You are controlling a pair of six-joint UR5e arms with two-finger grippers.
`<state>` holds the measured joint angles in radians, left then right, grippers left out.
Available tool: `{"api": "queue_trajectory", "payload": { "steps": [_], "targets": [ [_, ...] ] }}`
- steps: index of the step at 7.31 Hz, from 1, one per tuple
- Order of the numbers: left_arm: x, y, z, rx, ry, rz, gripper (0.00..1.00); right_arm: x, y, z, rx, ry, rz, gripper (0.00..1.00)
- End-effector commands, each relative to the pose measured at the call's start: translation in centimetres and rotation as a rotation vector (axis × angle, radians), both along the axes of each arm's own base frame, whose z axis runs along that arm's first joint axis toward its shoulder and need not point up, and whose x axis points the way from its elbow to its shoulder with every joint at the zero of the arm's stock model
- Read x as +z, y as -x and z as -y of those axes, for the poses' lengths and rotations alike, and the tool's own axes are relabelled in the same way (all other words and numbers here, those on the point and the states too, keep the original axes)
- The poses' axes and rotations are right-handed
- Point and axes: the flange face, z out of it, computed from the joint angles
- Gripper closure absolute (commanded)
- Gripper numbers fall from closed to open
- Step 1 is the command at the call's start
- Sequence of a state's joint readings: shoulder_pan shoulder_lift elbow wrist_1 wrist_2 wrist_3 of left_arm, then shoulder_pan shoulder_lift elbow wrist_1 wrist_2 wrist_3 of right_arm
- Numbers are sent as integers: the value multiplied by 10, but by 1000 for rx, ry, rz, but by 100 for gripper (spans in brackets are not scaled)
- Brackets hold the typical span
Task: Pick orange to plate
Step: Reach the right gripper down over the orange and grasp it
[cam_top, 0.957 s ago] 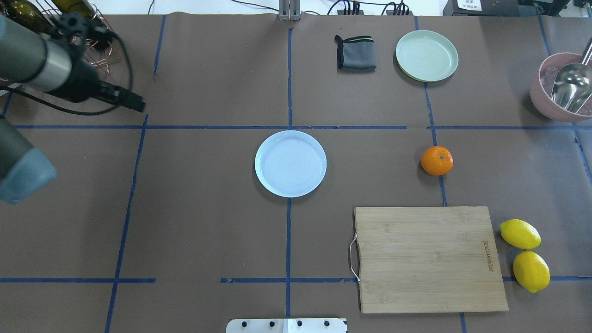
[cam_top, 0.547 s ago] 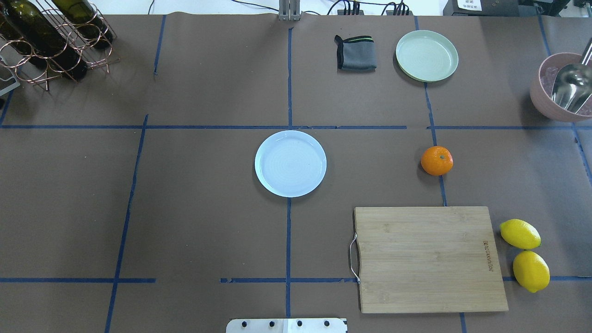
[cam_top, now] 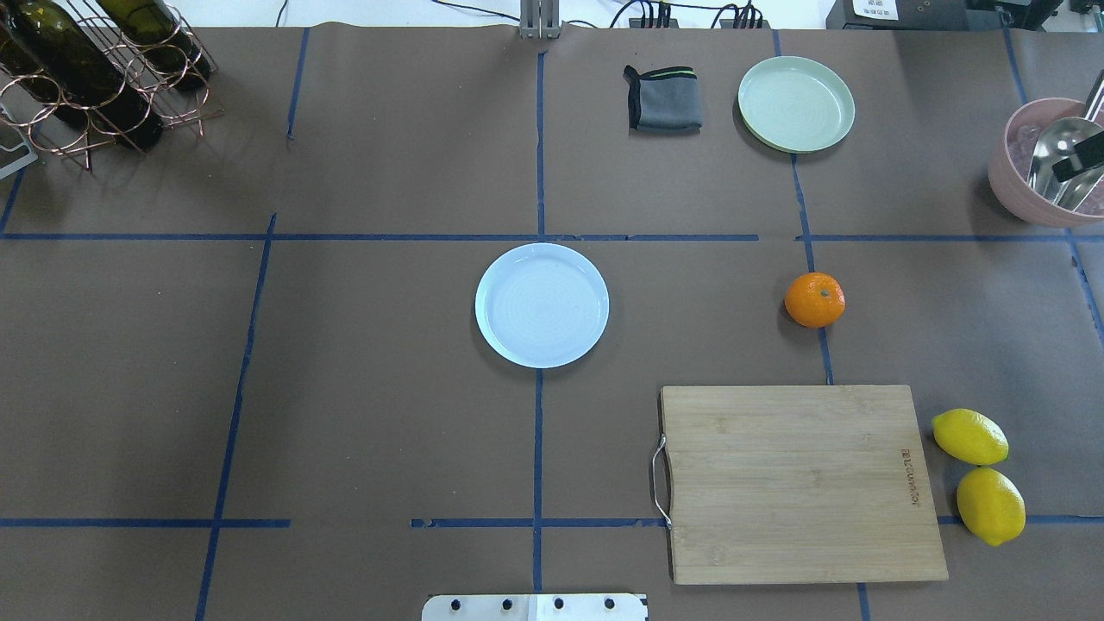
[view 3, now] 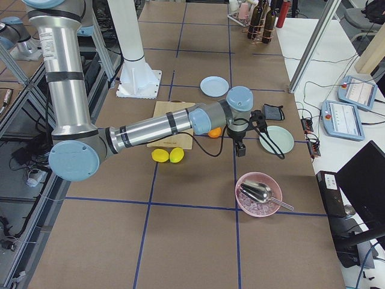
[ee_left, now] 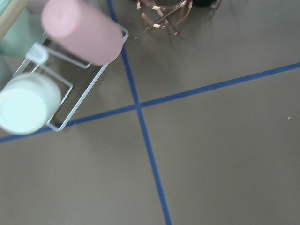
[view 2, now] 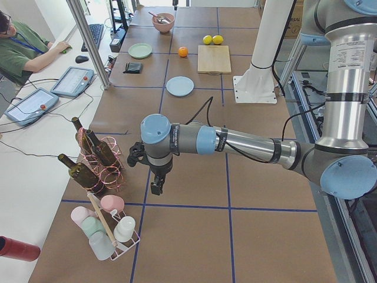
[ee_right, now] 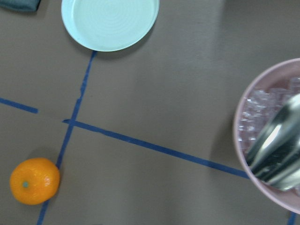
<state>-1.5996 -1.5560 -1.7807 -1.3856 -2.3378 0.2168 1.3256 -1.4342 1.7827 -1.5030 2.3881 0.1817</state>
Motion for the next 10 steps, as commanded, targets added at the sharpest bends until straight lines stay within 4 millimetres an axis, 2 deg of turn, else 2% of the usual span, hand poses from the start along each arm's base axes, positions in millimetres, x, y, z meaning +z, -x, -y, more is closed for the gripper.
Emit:
{"api": "queue_trajectory", "payload": {
  "steps": [1,2,3,5,6,10],
  "targets": [
    [-1,5,-2,-5,13,1,0,-38,118,-16,-72,-8,-41,0],
    [-7,4,-2,-4,3,-2,0,-44,164,-27,-10,-34,-69,0],
    [-5,5,2,-4,5,-2,0,-49,194,-40,23,-28,-48,0],
    [-4,5,2,-3,5,1,0,-46,236,-61,59,-12,-73,0],
    [-3,5,2,-4,8,1,0,-46,249,-66,80,-15,-92,0],
    [-2,5,1,-3,9,3,0,-39,274,-83,85,-19,-126,0]
  ]
}}
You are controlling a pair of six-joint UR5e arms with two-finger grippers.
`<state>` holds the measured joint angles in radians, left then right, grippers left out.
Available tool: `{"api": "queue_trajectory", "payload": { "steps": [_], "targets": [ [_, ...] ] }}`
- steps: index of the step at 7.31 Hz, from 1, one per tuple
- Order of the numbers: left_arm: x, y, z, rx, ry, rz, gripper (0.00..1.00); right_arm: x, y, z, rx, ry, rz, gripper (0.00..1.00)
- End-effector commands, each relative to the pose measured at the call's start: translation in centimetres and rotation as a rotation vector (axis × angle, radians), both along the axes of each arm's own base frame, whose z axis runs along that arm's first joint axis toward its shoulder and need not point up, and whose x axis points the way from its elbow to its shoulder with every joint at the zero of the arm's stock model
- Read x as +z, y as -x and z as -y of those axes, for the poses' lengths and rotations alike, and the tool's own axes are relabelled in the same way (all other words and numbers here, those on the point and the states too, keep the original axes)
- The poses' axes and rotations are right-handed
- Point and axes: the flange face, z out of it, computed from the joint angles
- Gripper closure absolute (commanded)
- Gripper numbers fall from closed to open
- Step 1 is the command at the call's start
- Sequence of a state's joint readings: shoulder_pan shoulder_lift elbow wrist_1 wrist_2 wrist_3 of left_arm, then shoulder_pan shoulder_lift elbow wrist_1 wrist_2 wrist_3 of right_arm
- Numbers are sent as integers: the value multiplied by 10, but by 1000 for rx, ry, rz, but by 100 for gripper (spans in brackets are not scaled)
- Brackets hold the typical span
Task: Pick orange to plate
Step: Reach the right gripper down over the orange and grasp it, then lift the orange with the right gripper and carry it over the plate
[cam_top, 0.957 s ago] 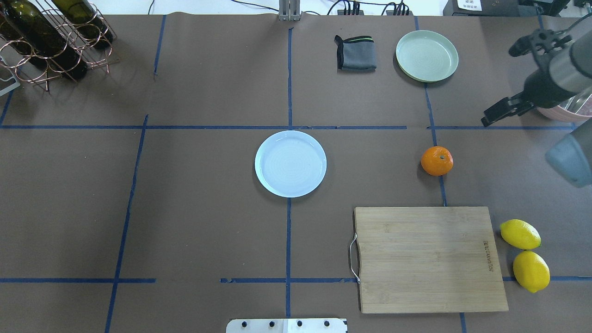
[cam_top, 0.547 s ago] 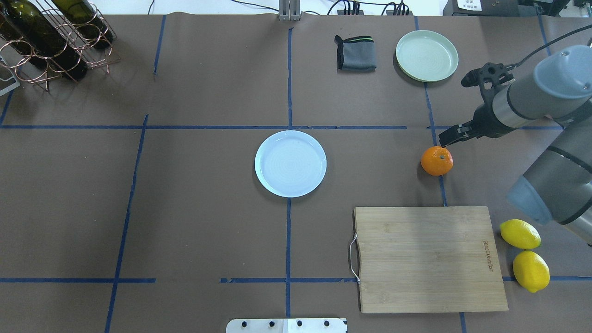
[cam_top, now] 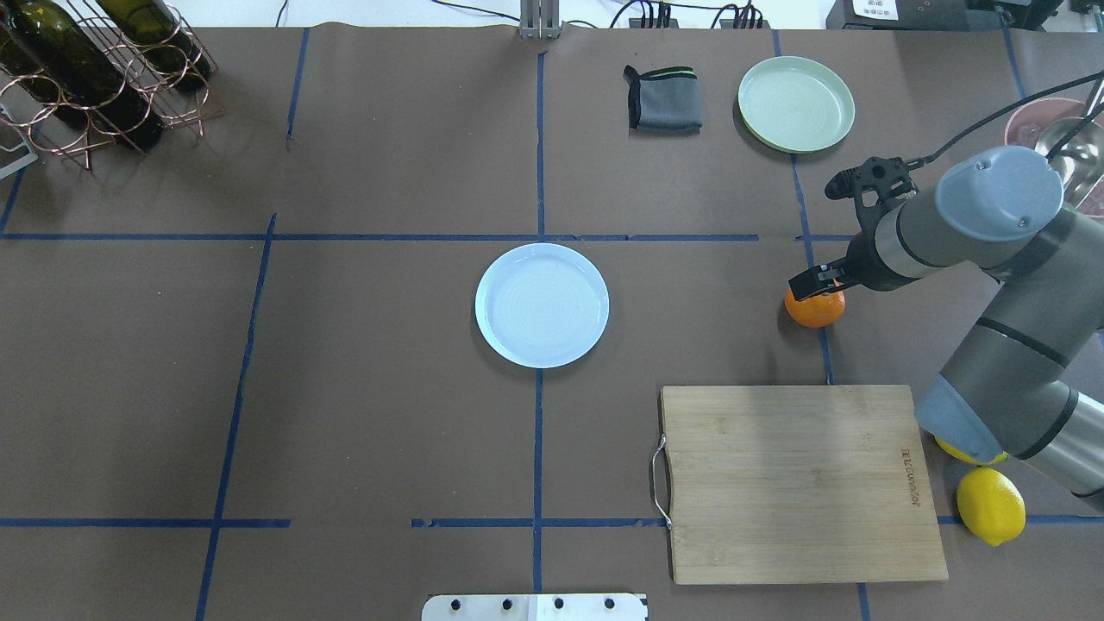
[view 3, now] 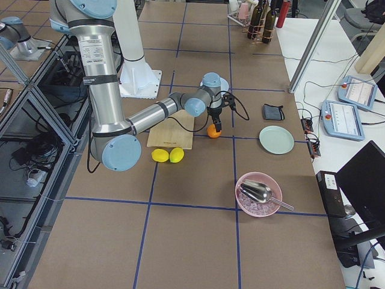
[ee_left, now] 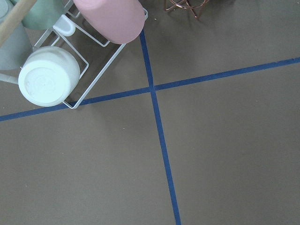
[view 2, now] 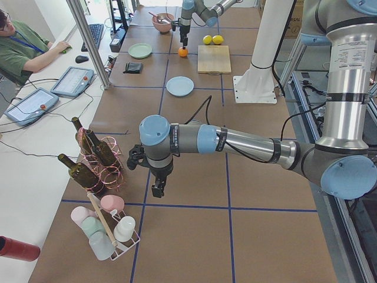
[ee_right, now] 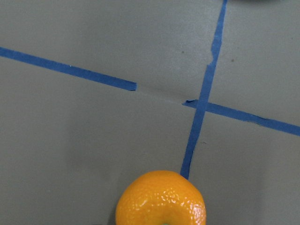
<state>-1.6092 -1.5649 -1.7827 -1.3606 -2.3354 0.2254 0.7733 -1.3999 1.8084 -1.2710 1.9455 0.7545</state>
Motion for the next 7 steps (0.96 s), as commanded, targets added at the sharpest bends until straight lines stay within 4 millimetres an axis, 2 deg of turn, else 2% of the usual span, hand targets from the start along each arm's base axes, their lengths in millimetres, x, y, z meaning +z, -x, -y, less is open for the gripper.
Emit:
{"api": "queue_trajectory", "payload": {
  "steps": [1,5,7],
  "targets": [
    [2,0,0,0,3,1,0,4,15,-8,3,-8,-24,0],
    [4,0,-2,1,7,0,0,23,39,-12,4,-21,-86,0],
    [4,0,-3,1,7,0,0,24,48,-16,-7,-25,-91,0]
  ]
}}
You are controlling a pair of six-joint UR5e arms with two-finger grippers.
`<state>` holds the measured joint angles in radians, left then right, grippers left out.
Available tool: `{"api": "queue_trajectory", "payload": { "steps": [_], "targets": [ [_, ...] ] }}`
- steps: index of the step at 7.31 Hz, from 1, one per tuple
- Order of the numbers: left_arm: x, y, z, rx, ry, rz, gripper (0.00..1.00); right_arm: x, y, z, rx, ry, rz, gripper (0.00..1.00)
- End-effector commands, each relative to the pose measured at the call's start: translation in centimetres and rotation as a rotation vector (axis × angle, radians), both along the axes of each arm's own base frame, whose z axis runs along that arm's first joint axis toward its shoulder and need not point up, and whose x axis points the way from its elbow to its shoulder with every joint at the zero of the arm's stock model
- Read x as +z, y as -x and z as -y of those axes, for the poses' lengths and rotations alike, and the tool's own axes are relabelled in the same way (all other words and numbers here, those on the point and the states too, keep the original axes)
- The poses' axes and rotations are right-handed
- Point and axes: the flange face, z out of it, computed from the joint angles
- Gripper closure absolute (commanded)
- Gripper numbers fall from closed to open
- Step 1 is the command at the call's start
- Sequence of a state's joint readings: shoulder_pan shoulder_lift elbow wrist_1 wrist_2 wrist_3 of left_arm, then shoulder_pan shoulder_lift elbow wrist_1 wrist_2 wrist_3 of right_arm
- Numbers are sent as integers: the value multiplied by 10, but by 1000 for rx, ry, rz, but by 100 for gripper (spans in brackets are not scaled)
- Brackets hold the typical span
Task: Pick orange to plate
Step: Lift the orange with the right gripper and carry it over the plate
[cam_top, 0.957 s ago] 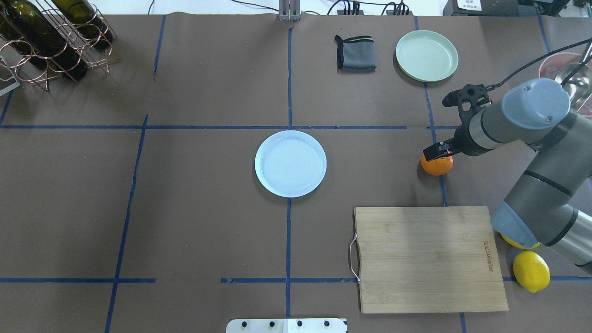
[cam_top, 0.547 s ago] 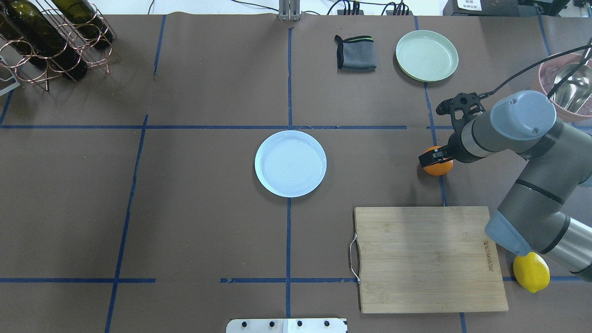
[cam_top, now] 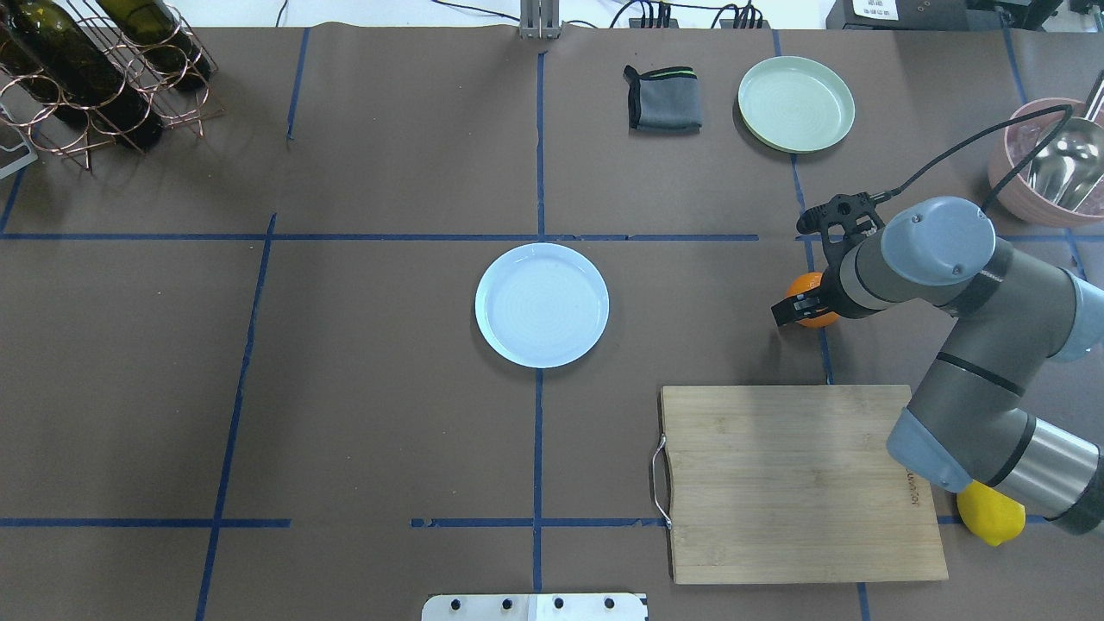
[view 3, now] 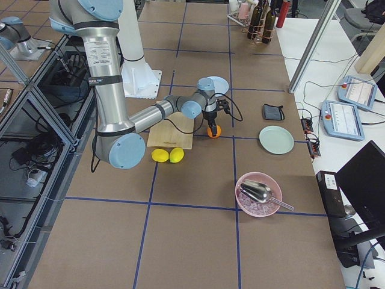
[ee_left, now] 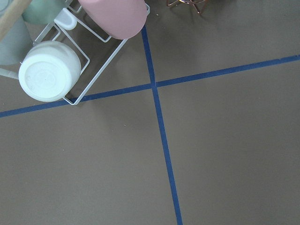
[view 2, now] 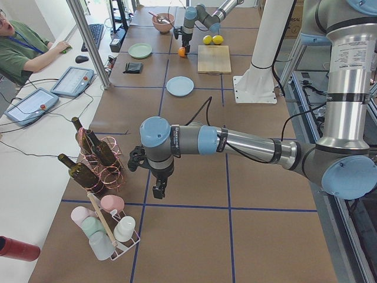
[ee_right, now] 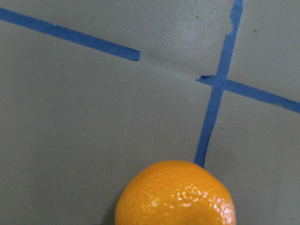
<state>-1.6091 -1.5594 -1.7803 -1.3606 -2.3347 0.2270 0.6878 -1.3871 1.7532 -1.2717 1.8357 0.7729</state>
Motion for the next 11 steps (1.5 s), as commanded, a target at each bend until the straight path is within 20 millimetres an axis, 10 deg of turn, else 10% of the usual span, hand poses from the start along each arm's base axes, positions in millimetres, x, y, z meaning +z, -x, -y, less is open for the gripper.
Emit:
{"api": "queue_trajectory", "payload": {
  "steps": [1,2,5,8,11],
  "targets": [
    [1,0,0,0,2,0,0,2,7,-3,-7,-3,-7,0],
    [0,0,0,0,0,0,0,0,7,-3,-7,-5,-5,11],
    [-3,1,-1,-2,-6,2,0,-61,24,12,37,-23,87,98],
    [-2,1,-2,-2,-4,2,0,-209,94,19,134,81,161,99],
    [-2,0,-2,0,-4,2,0,-281,215,22,233,139,142,97]
  ]
}}
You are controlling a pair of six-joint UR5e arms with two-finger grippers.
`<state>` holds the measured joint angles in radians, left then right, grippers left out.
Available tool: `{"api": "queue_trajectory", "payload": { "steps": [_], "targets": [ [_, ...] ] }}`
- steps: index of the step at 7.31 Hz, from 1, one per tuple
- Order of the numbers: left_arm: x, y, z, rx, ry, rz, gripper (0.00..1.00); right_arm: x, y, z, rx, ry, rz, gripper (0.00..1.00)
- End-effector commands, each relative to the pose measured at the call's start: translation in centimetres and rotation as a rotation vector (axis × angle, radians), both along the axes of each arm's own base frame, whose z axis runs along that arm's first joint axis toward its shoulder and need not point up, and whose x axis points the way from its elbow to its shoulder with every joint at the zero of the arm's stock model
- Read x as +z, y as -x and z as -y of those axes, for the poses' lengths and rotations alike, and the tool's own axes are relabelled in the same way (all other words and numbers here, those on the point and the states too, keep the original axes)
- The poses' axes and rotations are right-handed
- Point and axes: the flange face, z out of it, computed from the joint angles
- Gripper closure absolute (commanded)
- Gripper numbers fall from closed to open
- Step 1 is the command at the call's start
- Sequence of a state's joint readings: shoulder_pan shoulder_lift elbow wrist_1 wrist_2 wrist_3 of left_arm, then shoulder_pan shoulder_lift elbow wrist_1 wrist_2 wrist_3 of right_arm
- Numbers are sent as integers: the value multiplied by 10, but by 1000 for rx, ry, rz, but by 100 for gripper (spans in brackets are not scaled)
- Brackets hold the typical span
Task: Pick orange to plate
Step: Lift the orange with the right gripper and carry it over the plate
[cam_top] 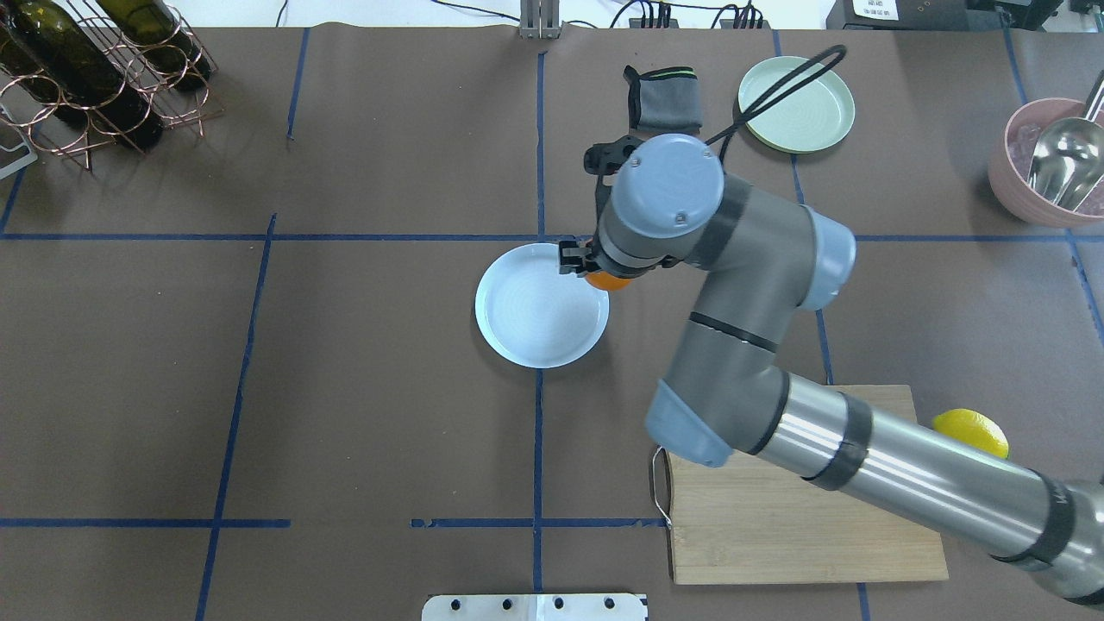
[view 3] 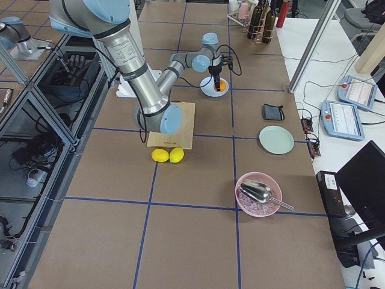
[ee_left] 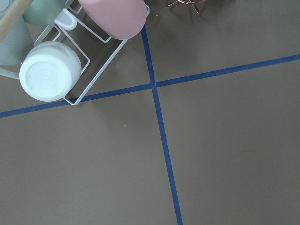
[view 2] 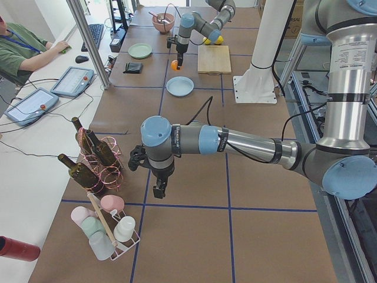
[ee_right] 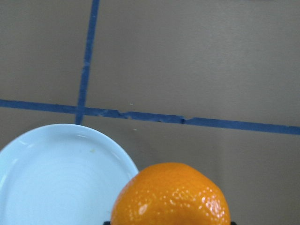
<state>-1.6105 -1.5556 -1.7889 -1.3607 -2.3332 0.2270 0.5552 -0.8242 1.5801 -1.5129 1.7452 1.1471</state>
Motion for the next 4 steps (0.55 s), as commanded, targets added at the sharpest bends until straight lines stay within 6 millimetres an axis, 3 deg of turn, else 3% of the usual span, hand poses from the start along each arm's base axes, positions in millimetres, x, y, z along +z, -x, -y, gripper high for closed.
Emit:
{"api": "queue_trajectory", "payload": {
  "steps": [1,4],
  "targets": [
    [-3,0,1,0,-6,-1,0,-26,70,-11,24,44,-28,91],
    [-5,-1,1,1,-9,-4,0,-11,83,-19,9,57,-55,65]
  ]
}}
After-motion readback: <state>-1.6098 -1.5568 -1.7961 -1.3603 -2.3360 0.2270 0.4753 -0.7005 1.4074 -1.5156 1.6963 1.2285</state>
